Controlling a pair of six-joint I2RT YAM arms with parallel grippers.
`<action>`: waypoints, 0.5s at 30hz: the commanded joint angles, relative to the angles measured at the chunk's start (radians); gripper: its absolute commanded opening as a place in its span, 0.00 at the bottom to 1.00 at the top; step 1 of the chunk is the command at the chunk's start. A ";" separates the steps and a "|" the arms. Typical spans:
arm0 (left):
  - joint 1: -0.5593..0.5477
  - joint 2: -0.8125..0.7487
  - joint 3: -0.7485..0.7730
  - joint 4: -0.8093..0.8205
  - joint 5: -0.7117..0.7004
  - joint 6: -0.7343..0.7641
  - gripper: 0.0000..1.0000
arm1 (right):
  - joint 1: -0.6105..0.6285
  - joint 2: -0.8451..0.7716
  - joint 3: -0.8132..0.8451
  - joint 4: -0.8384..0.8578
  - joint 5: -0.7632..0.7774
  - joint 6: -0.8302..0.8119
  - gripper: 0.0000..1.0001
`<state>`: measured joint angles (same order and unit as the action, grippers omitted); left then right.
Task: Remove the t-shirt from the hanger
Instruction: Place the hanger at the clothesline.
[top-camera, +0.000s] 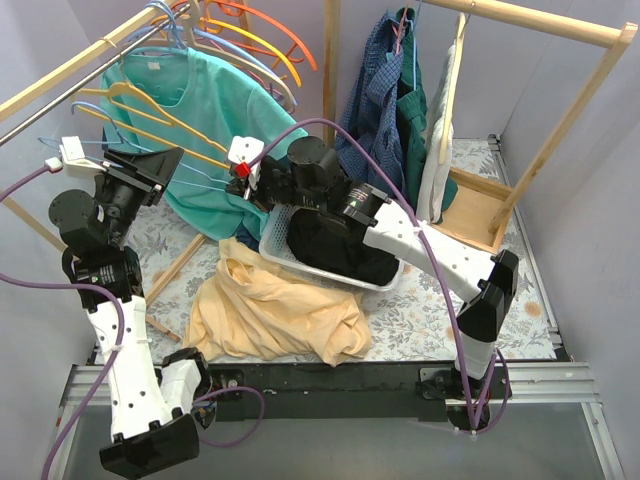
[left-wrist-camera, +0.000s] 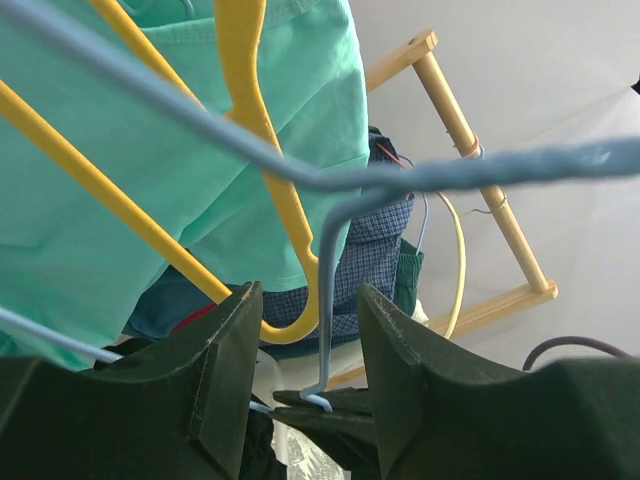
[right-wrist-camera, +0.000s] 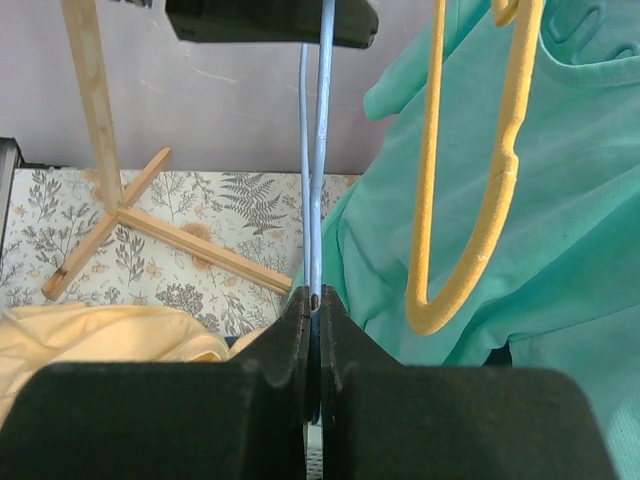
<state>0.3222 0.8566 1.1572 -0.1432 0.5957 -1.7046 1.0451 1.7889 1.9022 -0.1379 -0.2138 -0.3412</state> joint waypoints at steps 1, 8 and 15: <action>-0.020 -0.025 -0.014 0.020 0.013 0.019 0.42 | 0.004 0.026 0.095 0.095 0.014 0.068 0.01; -0.046 -0.034 -0.034 0.028 0.003 0.039 0.31 | 0.010 0.113 0.221 0.077 -0.016 0.119 0.01; -0.055 -0.033 -0.047 0.031 -0.007 0.053 0.18 | 0.012 0.119 0.224 0.101 -0.050 0.148 0.01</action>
<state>0.2722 0.8356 1.1202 -0.1253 0.5938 -1.6756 1.0496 1.9236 2.0815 -0.1158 -0.2256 -0.2317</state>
